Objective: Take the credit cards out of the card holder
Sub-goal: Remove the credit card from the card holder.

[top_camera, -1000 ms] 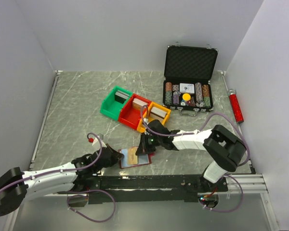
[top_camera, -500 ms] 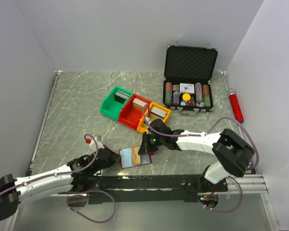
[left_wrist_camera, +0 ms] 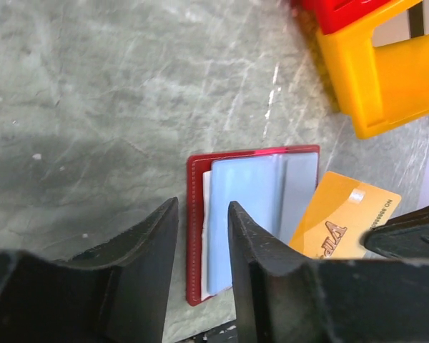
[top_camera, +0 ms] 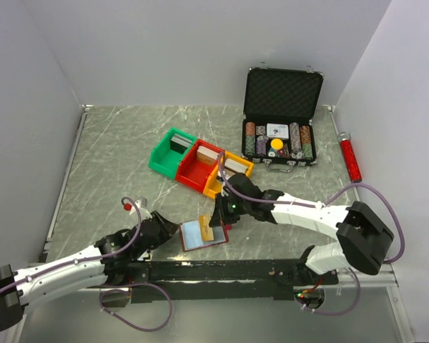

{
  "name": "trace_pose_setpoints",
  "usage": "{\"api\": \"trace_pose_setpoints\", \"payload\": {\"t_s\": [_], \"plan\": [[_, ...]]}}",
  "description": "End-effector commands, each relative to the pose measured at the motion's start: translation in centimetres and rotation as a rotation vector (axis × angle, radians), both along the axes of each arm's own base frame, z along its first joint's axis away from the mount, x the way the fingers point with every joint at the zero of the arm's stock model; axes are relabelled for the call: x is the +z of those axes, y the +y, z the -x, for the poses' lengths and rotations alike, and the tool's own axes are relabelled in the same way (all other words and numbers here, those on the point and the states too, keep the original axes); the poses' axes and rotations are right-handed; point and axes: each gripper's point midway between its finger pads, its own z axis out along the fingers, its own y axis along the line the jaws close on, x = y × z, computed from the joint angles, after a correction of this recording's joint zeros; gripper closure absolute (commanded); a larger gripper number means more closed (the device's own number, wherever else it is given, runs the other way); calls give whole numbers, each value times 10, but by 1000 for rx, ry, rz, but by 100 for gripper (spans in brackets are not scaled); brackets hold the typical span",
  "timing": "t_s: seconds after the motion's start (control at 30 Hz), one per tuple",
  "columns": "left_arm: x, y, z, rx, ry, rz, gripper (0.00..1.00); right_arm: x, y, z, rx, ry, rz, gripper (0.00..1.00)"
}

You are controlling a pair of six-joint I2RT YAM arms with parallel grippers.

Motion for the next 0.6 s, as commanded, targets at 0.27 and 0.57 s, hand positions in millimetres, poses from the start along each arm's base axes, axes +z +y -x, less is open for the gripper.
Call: {"api": "trace_pose_setpoints", "payload": {"t_s": [0.27,0.57], "plan": [[130,-11,-20,-54,-335,140,13,113,-3,-6,154,-182,-106,100],[224,-35,18,-352,-675,350,1,166,-8,26,355,-174,-209,100]]}}
